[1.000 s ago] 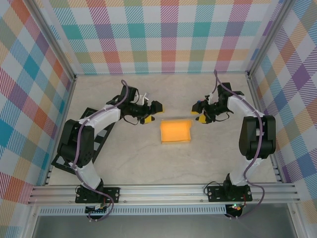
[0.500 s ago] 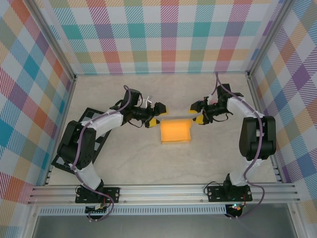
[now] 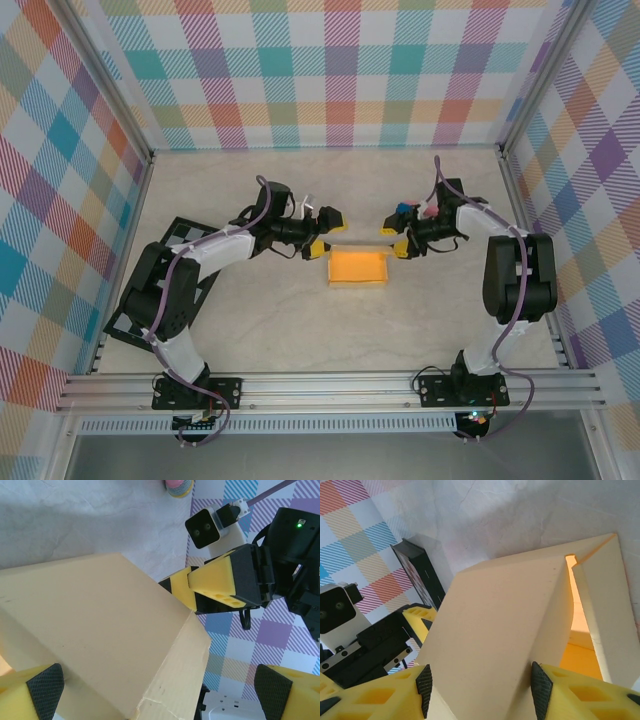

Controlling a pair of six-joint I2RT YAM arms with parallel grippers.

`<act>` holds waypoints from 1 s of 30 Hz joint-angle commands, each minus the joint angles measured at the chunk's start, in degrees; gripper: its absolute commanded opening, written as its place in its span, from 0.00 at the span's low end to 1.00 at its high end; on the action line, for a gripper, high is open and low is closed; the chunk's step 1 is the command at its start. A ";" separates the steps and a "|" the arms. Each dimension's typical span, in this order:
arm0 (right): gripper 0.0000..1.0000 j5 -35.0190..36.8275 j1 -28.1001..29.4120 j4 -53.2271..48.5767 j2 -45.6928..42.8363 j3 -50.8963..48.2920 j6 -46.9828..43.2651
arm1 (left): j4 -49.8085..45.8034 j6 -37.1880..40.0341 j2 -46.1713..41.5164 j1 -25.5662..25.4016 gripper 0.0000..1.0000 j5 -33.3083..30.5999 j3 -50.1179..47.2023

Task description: Fold the paper box

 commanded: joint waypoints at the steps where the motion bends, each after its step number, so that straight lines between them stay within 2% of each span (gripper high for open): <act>1: 0.55 -2.23 0.91 1.36 -2.05 -0.74 0.90 | 2.88 -0.93 0.41 -0.91 1.00 0.91 -1.02; 4: 0.53 -1.60 0.92 0.29 -1.71 -0.46 -0.50 | 1.77 1.15 1.13 -1.17 1.00 0.55 -1.52; 7: 0.50 0.77 0.91 -3.35 -1.35 0.74 -4.35 | -4.67 7.84 2.12 -1.17 1.00 -1.15 -1.05; 10: 0.49 2.28 0.91 -5.49 -1.31 0.88 -7.49 | -6.92 11.34 2.71 -1.21 1.00 -1.85 -1.27; 19: 0.34 2.93 1.51 -2.58 -1.14 -3.12 -9.71 | -6.47 13.14 3.42 -1.17 1.00 -2.81 -2.23; 30: 0.30 9.42 1.88 0.38 -3.12 -6.52 -13.32 | -10.84 22.25 2.61 -0.92 1.00 -4.33 -1.34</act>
